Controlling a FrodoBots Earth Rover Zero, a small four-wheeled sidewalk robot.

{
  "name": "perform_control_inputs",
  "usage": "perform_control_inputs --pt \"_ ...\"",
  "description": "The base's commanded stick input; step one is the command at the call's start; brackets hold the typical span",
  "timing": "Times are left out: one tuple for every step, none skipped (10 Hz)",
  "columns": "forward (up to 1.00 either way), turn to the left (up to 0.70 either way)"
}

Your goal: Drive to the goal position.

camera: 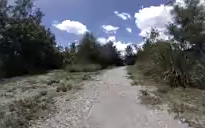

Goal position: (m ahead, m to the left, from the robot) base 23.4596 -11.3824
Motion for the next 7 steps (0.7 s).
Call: perform_control_inputs --pt "0.7 0.0" --pt "0.7 0.0" --pt "0.7 0.0" --pt "0.7 0.0" --pt "0.7 0.0" --pt "0.7 0.0" --pt "0.7 0.0"
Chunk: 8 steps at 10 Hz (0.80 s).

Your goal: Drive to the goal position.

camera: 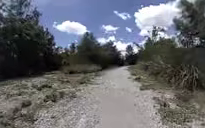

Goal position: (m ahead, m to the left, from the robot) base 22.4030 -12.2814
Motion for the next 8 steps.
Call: perform_control_inputs --pt "0.7 0.0" --pt "0.7 0.0" --pt "0.7 0.0" --pt "0.7 0.0" --pt "0.7 0.0" --pt "0.7 0.0" --pt "0.7 0.0" --pt "0.7 0.0"
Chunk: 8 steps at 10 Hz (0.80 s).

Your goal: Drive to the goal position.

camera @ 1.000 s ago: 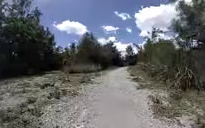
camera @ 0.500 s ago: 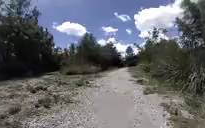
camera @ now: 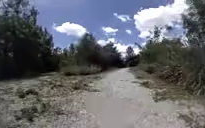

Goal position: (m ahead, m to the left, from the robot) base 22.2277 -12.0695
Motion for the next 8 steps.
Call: perform_control_inputs --pt "0.7 0.0" --pt "0.7 0.0" --pt "0.7 -0.08" --pt "0.7 -0.24" --pt "0.7 -0.17" --pt "0.7 0.0" --pt "0.7 0.0" --pt "0.7 0.0"
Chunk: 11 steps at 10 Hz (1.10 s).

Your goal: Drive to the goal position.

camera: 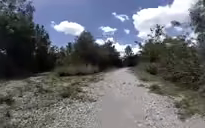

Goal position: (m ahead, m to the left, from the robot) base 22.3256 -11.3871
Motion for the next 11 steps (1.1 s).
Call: perform_control_inputs --pt "0.7 0.0" --pt "0.7 0.0" --pt "0.7 0.0" --pt "0.7 -0.02" --pt "0.7 -0.21" --pt "0.7 -0.35" --pt "0.7 -0.17" --pt "0.7 0.0" --pt "0.7 0.0" --pt "0.7 0.0" --pt "0.7 0.0"
